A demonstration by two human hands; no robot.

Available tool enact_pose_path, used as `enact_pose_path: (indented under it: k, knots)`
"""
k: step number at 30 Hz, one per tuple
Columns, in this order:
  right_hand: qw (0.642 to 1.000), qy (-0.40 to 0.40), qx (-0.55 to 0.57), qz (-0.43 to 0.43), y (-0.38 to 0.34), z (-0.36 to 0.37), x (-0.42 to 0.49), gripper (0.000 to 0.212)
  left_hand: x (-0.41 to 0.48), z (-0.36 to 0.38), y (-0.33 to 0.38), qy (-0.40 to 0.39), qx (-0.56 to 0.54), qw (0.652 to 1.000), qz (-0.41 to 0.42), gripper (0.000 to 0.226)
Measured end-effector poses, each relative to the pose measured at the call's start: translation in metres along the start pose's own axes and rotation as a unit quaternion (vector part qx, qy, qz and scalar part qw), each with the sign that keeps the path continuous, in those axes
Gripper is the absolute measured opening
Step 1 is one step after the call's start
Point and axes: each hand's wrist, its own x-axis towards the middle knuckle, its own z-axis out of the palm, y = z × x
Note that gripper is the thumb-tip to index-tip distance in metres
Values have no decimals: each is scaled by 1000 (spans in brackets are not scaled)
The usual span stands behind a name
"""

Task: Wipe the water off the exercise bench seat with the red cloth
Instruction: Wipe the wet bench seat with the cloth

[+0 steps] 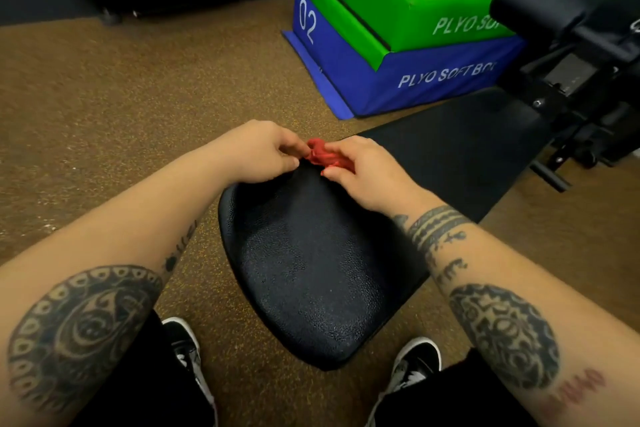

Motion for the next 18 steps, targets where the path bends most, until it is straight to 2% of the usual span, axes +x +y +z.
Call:
enact_pose_path:
  k: [4,6,10,14,18]
  knots:
    - [996,33,30,-72,-14,7,-28,34,5,2,-3,49,-7,999,-14,27]
    - [991,-12,53,-125,-20,3,-48,30,6,4,-2,54,-8,998,-22,27]
    - [969,-139,100,-177,-33,-11,-85,27,8,14,4,5,14,1000,-7,33]
    - [951,-234,115,-168,-37,-29,-109,27,19,25,21,-3,49,998,46,40]
    - [944,-297,109,-92,-15,-56,-114,28,28,37,39,-5,61,995,82,42]
